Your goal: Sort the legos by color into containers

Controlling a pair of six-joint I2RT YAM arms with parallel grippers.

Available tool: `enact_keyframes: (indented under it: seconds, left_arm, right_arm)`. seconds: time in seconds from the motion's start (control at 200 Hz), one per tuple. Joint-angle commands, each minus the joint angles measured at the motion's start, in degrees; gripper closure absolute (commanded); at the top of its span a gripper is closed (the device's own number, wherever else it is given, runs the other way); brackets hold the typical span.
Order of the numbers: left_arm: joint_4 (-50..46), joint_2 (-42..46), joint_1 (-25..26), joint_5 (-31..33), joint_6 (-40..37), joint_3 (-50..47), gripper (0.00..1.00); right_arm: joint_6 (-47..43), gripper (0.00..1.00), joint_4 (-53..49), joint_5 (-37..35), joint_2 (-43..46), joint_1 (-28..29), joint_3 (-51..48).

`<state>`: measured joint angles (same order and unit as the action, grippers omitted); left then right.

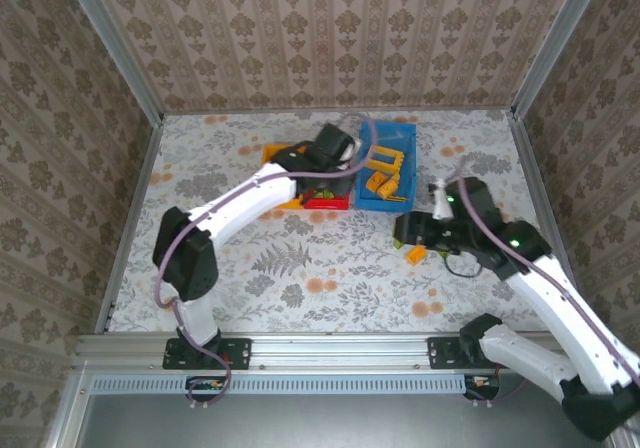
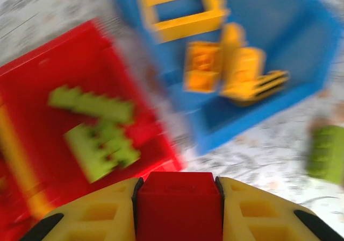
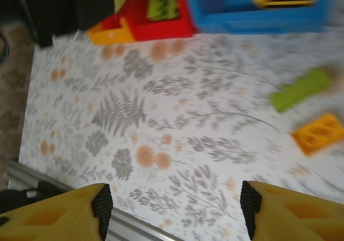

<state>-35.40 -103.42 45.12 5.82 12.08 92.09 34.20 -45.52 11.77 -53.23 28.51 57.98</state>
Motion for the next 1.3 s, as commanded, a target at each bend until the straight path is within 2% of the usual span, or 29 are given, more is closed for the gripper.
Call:
enact_keyframes:
  seconds: [0.0, 0.08, 0.215, 0.46, 0.64, 0.78, 0.86, 1.0, 1.04, 1.295]
  left_arm:
    - [-3.34, 3.92, -5.87, 1.06, 4.35, -3.28, 0.78]
    - [-4.74, 4.28, -10.49, 1.71, 5.35, -4.40, 0.78]
    - [-5.33, 2.30, -16.30, 1.27, 6.51, -5.04, 0.78]
    - [-5.47, -6.09, -20.48, 0.51, 7.24, -1.68, 0.78]
    - [-5.78, -10.07, -20.51, -0.01, 7.27, -0.30, 0.75]
    - [-6.43, -10.08, -20.37, 0.56, 7.56, -0.48, 0.54]
    - [-6.57, -8.92, -19.90, 0.60, 7.54, -0.67, 0.49]
    - [-6.53, -6.54, -19.34, -0.16, 7.81, -0.56, 0.45]
    - [-6.61, -5.92, -17.22, -0.52, 8.19, -0.45, 0.45]
    - [-6.16, -0.90, -13.61, -1.61, 13.09, -1.17, 0.42]
  right_arm:
    - [-2.92, 0.33, 12.51, -2.43, -6.79, 6.21, 2.07]
    - [-5.19, 0.33, 14.45, -2.55, -13.08, 9.40, 5.46]
    - [-7.38, 0.33, 16.40, -0.92, -21.80, 10.50, 10.70]
    - [-8.57, 0.32, 15.29, -1.40, -30.54, 10.40, 16.68]
    - [-6.87, 0.32, 15.31, -1.74, -31.68, 10.09, 16.25]
    - [-5.52, 0.32, 13.86, -3.14, -30.77, 9.33, 14.86]
    - [-4.18, 0.32, 13.01, -4.22, -29.06, 8.38, 12.68]
    - [-1.20, 0.31, 11.57, -6.59, -24.56, 5.63, 8.34]
    - [-0.14, 0.31, 10.93, -7.51, -23.44, 4.57, 7.14]
    - [8.33, 0.36, 5.52, -13.04, -18.85, -2.38, 0.98]
